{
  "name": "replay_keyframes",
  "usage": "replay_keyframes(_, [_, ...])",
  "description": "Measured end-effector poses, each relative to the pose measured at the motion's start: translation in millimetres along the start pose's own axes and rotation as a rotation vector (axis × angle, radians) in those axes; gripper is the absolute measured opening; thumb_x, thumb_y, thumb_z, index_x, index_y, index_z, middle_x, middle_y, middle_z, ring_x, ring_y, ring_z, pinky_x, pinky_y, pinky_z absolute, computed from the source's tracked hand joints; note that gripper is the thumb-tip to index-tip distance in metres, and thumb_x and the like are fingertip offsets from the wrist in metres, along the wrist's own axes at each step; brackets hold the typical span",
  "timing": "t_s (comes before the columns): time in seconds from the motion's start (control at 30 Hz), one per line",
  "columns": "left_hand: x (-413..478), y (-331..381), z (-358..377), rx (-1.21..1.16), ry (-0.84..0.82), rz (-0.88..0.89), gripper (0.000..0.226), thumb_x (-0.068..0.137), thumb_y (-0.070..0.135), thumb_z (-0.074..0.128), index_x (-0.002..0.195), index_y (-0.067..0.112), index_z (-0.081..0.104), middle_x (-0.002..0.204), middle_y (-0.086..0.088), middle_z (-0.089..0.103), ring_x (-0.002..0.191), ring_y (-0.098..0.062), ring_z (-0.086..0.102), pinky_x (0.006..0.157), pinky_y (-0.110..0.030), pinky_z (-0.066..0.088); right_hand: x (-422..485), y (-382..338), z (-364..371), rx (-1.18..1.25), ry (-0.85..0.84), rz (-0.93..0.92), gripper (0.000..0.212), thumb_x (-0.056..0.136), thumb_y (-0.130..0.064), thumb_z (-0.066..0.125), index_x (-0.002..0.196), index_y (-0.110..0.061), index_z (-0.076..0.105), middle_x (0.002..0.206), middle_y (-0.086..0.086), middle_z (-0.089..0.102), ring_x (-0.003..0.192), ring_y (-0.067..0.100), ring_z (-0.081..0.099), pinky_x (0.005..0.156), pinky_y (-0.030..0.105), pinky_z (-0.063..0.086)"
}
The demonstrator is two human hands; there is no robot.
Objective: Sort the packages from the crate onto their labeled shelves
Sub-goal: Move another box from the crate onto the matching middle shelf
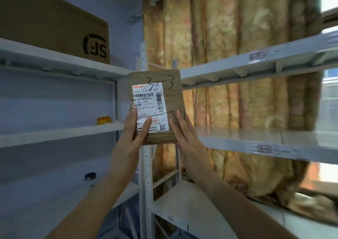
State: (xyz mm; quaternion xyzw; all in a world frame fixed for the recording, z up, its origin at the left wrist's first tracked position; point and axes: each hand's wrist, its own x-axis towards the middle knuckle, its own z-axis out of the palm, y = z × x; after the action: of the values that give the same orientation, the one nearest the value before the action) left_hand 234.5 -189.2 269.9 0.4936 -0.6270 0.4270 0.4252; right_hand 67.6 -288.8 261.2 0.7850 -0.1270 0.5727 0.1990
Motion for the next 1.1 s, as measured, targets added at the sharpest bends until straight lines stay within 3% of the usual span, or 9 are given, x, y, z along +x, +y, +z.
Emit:
replay_keyframes(0.07, [14,24,9,-0.087,0.029,0.009,0.083,0.078,-0.007,0.066,0.14,0.035,0.033,0.156,-0.003,0.011,0.143,-0.022,0.015,0.107,-0.049,0.034,-4,15,-31,-0.053,-0.051,0.009,0.099,0.073,0.02,0.063,0.151,-0.02,0.016,0.159,0.005,0.003,0.144,0.031,0.018,0.079,0.034,0.058])
replay_keyframes(0.17, [35,64,15,-0.069,0.037,-0.008,0.05,0.093,0.035,0.055,0.125,0.065,0.031,0.151,0.022,0.017,0.14,0.002,0.012,0.115,-0.042,0.022,-12,32,-71,-0.121,-0.126,0.077,0.108,0.072,0.017,0.068,0.152,-0.028,0.01,0.158,0.013,-0.011,0.132,0.034,0.04,0.063,0.034,0.059])
replay_keyframes(0.27, [40,86,36,-0.186,0.016,0.145,0.095,0.068,-0.022,0.061,0.142,0.03,0.034,0.157,-0.003,0.01,0.144,-0.023,0.012,0.077,-0.05,0.054,-22,47,-110,-0.231,-0.119,0.125,0.109,0.072,0.01,0.072,0.152,-0.03,0.01,0.158,0.014,-0.013,0.129,0.033,0.045,0.056,0.027,0.056])
replay_keyframes(0.37, [51,119,56,-0.134,-0.019,0.191,0.113,0.051,-0.034,0.055,0.144,0.024,0.029,0.158,-0.005,0.005,0.143,-0.027,0.014,0.051,-0.035,0.054,-31,67,-152,-0.283,-0.143,0.131,0.107,0.077,0.01,0.068,0.152,-0.032,0.004,0.158,0.003,-0.017,0.143,0.03,0.021,0.062,0.032,0.058])
replay_keyframes(0.43, [62,148,65,-0.154,0.011,0.219,0.112,0.05,-0.035,0.058,0.143,0.022,0.032,0.158,-0.003,0.004,0.142,-0.028,0.017,0.05,-0.035,0.053,-36,81,-182,-0.334,-0.192,0.122,0.108,0.078,0.015,0.061,0.151,-0.032,-0.002,0.158,-0.009,-0.015,0.147,0.024,0.0,0.065,0.036,0.059])
replay_keyframes(0.57, [80,201,93,-0.225,0.025,0.235,0.109,0.053,-0.032,0.063,0.144,0.021,0.031,0.157,-0.01,0.01,0.141,-0.032,0.018,0.05,-0.033,0.051,-49,106,-238,-0.43,-0.252,0.161,0.116,0.073,0.02,0.056,0.149,-0.034,-0.011,0.157,-0.018,-0.015,0.146,0.02,-0.011,0.055,0.032,0.057])
replay_keyframes(0.83, [92,326,144,-0.337,-0.085,0.283,0.118,0.049,-0.032,0.06,0.147,0.022,0.024,0.157,-0.012,0.002,0.144,-0.028,0.008,0.049,-0.026,0.049,-104,167,-339,-0.669,-0.366,0.211,0.111,0.066,0.027,0.05,0.152,-0.02,-0.002,0.157,-0.01,-0.017,0.146,0.028,-0.006,0.046,0.028,0.053])
replay_keyframes(1.0, [103,363,168,-0.302,-0.146,0.262,0.125,0.046,-0.028,0.066,0.149,0.024,0.017,0.157,-0.012,0.003,0.14,-0.032,0.02,0.046,-0.017,0.034,-117,208,-365,-0.752,-0.449,0.177,0.114,0.061,0.031,0.043,0.152,-0.017,-0.005,0.159,0.0,-0.016,0.144,0.035,-0.007,0.043,0.019,0.034])
replay_keyframes(1.1, [107,365,179,-0.252,-0.131,0.232,0.122,0.044,-0.021,0.076,0.147,0.022,0.026,0.156,-0.013,0.009,0.136,-0.029,0.029,0.048,-0.02,0.041,-113,228,-367,-0.791,-0.455,0.109,0.114,0.054,0.03,0.041,0.152,-0.014,0.002,0.16,0.005,-0.005,0.143,0.039,0.005,0.039,0.017,0.028])
